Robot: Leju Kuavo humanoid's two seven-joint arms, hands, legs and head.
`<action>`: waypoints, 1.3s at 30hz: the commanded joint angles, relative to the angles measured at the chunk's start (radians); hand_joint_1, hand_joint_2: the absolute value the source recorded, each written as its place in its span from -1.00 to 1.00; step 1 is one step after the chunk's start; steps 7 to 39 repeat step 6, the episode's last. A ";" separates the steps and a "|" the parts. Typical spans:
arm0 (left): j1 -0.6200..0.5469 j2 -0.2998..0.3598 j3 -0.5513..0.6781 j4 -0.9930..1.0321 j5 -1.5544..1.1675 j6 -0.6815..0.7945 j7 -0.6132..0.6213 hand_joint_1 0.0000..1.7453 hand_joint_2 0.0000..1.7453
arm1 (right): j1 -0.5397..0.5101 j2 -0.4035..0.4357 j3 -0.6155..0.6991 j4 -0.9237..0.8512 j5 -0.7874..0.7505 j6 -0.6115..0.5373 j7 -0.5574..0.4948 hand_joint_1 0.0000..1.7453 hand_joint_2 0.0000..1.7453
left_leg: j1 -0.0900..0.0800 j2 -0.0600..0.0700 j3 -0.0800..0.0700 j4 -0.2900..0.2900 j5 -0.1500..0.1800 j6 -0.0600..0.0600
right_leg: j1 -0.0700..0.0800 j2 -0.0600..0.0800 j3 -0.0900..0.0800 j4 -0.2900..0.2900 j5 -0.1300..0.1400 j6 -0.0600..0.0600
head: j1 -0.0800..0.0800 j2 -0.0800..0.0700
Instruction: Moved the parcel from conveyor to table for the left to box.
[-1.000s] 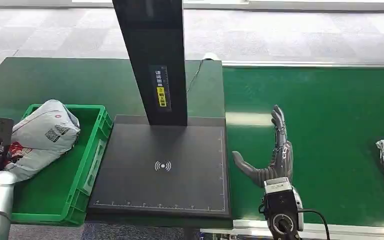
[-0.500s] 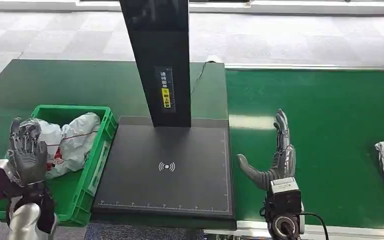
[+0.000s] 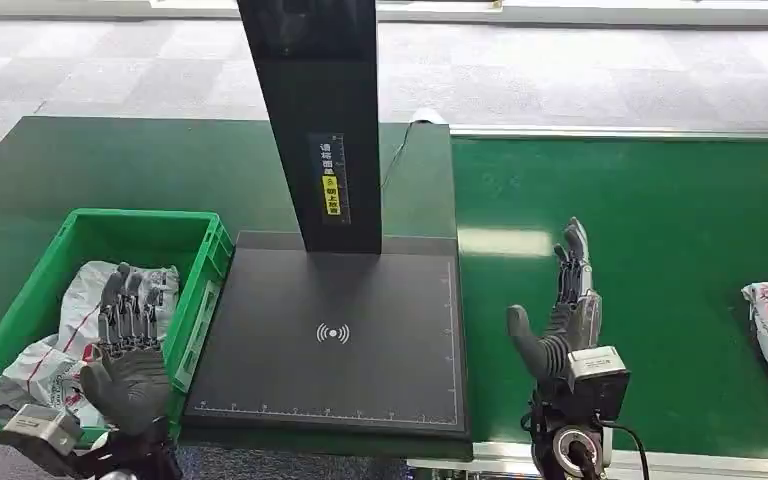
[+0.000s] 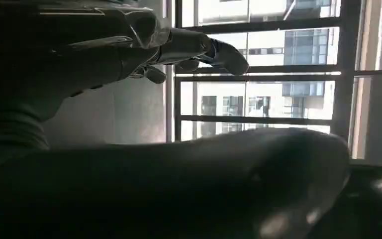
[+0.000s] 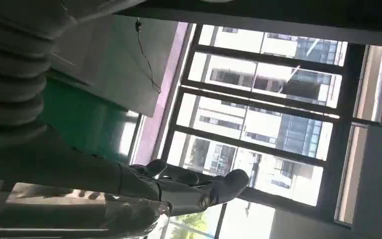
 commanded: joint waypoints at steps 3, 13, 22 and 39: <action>-0.067 0.036 -0.190 -0.013 -0.028 -0.096 0.023 -1.00 -1.00 | -0.058 -0.016 0.012 0.028 0.062 0.068 0.028 -1.00 1.00 | 0.002 -0.002 -0.005 0.002 0.001 -0.001 | 0.002 -0.001 -0.004 0.000 0.002 -0.002 | 0.000 0.000; -0.095 0.010 -0.220 0.079 0.007 -0.187 0.055 -1.00 -1.00 | -0.070 -0.012 0.023 0.053 0.083 0.087 0.046 -1.00 -1.00 | 0.001 -0.002 -0.003 0.000 0.002 0.000 | 0.001 0.000 -0.002 -0.001 0.002 -0.001 | 0.000 0.000; -0.095 0.010 -0.220 0.079 0.007 -0.187 0.055 -1.00 -1.00 | -0.070 -0.012 0.023 0.053 0.083 0.087 0.046 -1.00 -1.00 | 0.001 -0.002 -0.003 0.000 0.002 0.000 | 0.001 0.000 -0.002 -0.001 0.002 -0.001 | 0.000 0.000; -0.095 0.010 -0.220 0.079 0.007 -0.187 0.055 -1.00 -1.00 | -0.070 -0.012 0.023 0.053 0.083 0.087 0.046 -1.00 -1.00 | 0.001 -0.002 -0.003 0.000 0.002 0.000 | 0.001 0.000 -0.002 -0.001 0.002 -0.001 | 0.000 0.000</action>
